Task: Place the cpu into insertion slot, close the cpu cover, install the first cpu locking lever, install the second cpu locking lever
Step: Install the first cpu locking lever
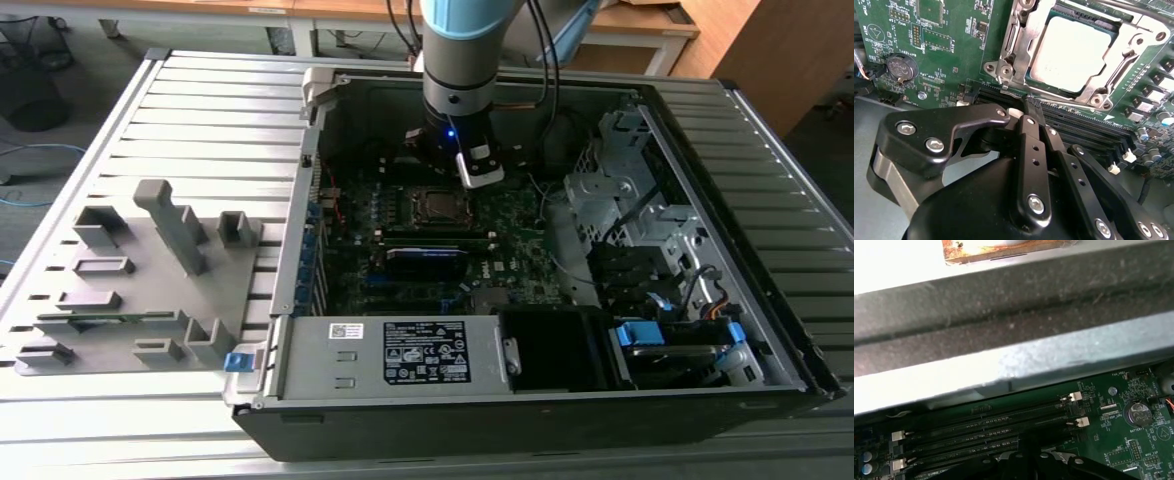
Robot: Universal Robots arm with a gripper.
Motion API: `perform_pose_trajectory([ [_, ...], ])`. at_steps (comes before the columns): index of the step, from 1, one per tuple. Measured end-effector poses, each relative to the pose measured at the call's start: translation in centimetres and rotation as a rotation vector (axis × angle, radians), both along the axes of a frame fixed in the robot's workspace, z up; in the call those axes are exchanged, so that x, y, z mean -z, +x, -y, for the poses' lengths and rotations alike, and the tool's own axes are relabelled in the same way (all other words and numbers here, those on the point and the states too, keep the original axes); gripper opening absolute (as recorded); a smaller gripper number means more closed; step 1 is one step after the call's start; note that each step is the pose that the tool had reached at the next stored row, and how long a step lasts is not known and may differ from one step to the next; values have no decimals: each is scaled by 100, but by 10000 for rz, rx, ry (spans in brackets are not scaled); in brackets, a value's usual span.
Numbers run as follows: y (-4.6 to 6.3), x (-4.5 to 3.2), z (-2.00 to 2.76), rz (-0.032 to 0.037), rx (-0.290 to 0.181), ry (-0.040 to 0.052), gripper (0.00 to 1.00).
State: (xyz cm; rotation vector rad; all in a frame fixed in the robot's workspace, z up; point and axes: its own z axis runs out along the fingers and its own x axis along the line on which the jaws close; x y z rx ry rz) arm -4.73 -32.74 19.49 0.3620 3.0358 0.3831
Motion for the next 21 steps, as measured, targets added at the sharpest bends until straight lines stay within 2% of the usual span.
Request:
perform_pose_trajectory([
  [4,0,3,0,24,20,-73,11],
  [7,-2,0,1,23,39,-93,11],
  [16,-3,-51,0,24,177,-90,11],
  [21,-3,-54,0,24,291,-90,11],
])
